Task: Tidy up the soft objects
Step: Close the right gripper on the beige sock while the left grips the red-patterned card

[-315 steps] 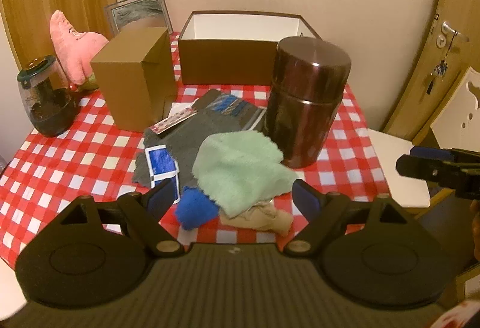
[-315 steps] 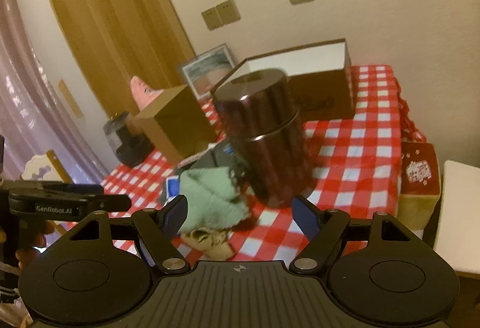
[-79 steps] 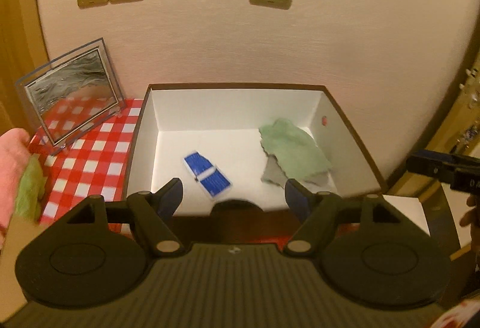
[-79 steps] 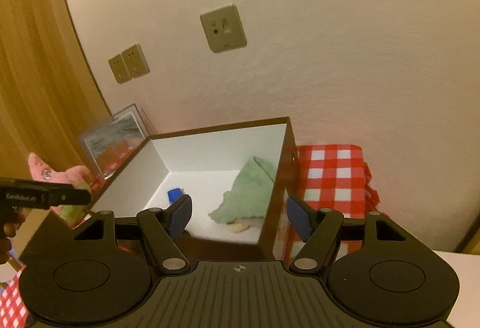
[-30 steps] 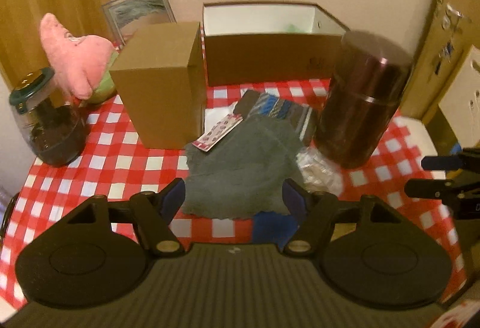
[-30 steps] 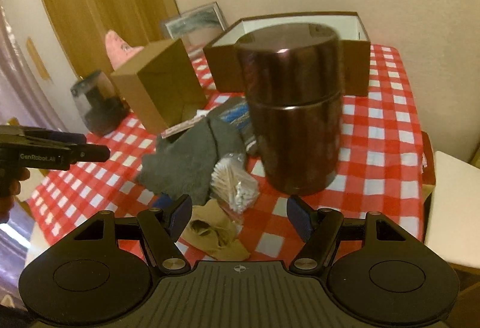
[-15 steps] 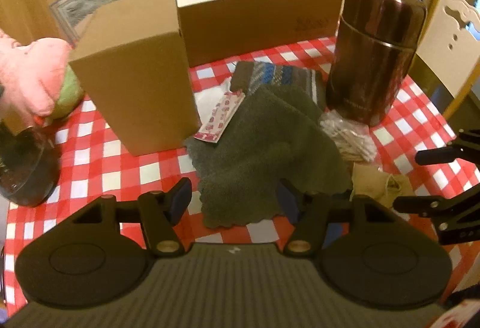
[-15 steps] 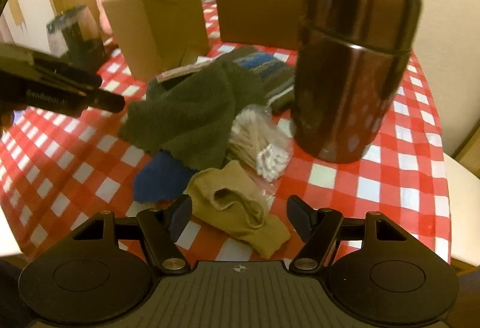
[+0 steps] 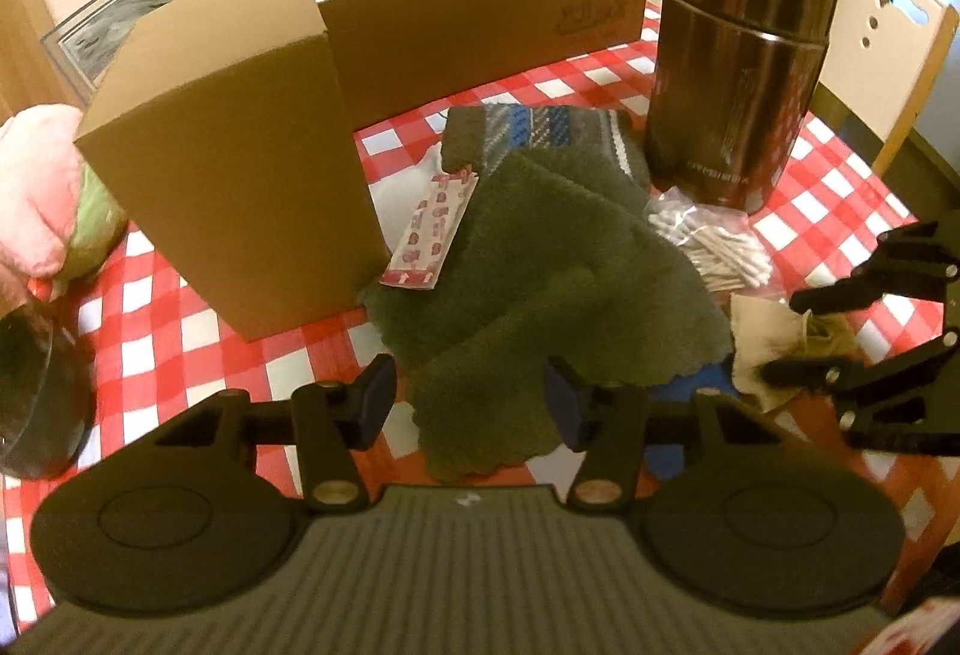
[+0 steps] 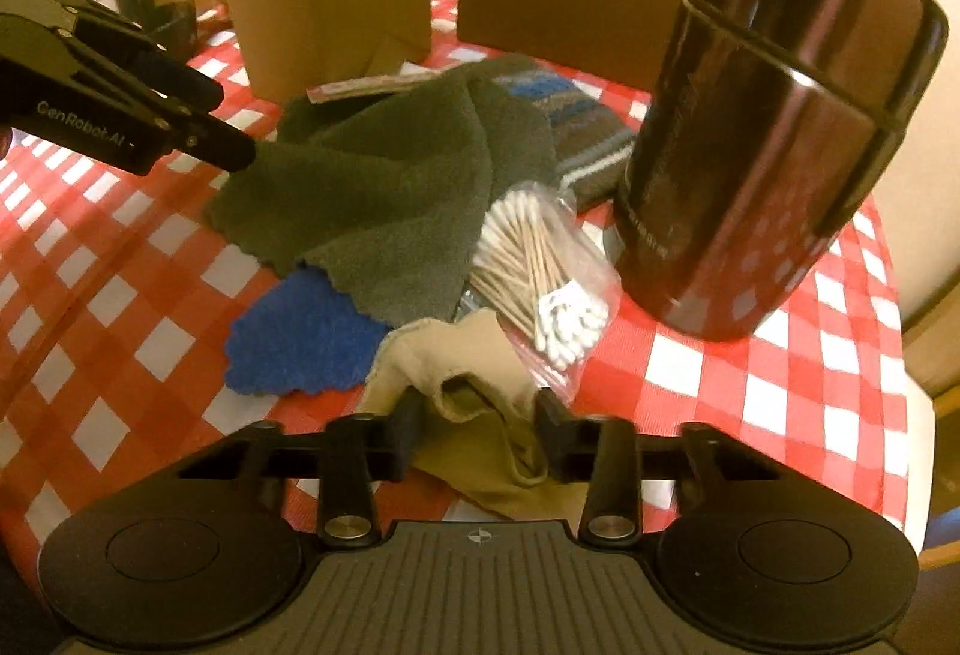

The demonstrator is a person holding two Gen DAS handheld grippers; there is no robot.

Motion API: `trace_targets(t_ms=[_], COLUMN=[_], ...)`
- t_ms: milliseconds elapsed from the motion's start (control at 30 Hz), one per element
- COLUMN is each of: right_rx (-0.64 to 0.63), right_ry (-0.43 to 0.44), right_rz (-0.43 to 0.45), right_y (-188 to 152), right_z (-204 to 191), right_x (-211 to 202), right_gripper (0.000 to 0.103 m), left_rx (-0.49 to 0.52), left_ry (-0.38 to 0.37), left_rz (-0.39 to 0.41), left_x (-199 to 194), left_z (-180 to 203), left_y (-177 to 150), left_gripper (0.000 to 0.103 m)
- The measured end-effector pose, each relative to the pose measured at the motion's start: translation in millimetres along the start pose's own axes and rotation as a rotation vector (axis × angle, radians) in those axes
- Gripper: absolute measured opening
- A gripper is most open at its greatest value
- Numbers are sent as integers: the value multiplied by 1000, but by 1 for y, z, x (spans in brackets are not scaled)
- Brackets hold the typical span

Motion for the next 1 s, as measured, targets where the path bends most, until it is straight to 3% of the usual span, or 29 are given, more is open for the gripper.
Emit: trace_targets(t_ms=[100, 133, 467, 767, 867, 1000], right_rx=[29, 44, 261, 364, 376, 381], right_ry=[-12, -17, -42, -46, -42, -39], right_rz=[13, 17, 52, 63, 67, 68], right_y=[1, 2, 3, -2, -3, -4], right_z=[3, 5, 34, 44, 45, 45], right_x=[-2, -4, -22, -32, -32, -32], right_gripper=[12, 9, 9, 9, 9, 9], left_rx=[31, 47, 275, 457, 481, 477], left_ry=[1, 5, 122, 230, 238, 240], left_rz=[-1, 0, 67, 121, 135, 143], left_x=[8, 11, 36, 53, 57, 58], left_z=[-1, -2, -2, 3, 6, 8], left_y=[0, 0, 12, 17, 17, 17], left_gripper=[49, 47, 32, 17, 4, 3])
Point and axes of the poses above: each gripper's, at about its wrist camera, not at the fingertips, and x roughly the way its jaws point, z to its right, y to its top, the point moved 10 cm from there along x, roughly the way its jaws point, and after that the axes turned 5 degrees about y, right-handed, at the moved point
